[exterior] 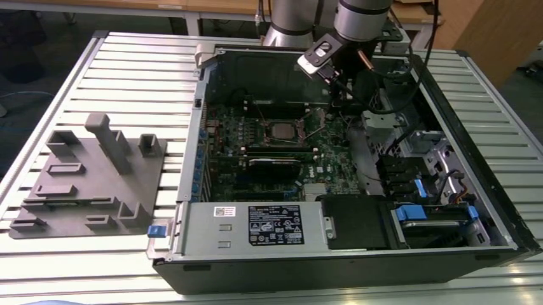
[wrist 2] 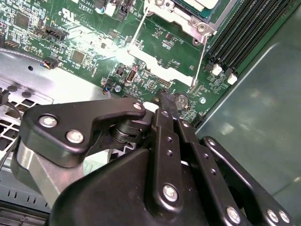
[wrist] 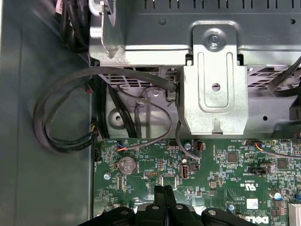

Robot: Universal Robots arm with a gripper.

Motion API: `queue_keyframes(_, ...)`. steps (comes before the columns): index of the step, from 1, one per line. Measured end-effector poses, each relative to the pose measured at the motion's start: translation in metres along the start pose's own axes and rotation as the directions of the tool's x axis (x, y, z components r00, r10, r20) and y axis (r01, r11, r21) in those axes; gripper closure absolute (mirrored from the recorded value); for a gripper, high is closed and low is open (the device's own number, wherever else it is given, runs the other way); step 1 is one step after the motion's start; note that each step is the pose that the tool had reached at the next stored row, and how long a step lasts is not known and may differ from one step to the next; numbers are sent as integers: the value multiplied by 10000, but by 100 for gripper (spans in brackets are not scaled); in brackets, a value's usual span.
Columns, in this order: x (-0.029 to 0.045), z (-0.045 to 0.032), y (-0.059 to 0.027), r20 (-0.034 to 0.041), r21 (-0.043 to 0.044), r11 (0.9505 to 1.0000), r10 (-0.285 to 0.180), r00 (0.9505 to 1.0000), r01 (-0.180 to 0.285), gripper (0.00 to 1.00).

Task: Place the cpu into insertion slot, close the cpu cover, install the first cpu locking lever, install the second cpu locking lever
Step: 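Close the cpu cover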

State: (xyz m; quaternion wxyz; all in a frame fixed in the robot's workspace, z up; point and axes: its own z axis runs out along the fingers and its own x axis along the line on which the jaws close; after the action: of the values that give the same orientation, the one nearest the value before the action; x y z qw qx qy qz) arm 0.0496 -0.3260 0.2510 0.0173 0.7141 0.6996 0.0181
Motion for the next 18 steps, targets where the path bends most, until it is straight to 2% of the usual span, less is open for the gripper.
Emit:
queue_keyframes(8, -6, 46, -2, -20, 2, 10000, 1, 10000, -1, 89)
queue_keyframes(18, -61, 81, -4, -22, 1, 10000, 3, 10000, -3, 89)
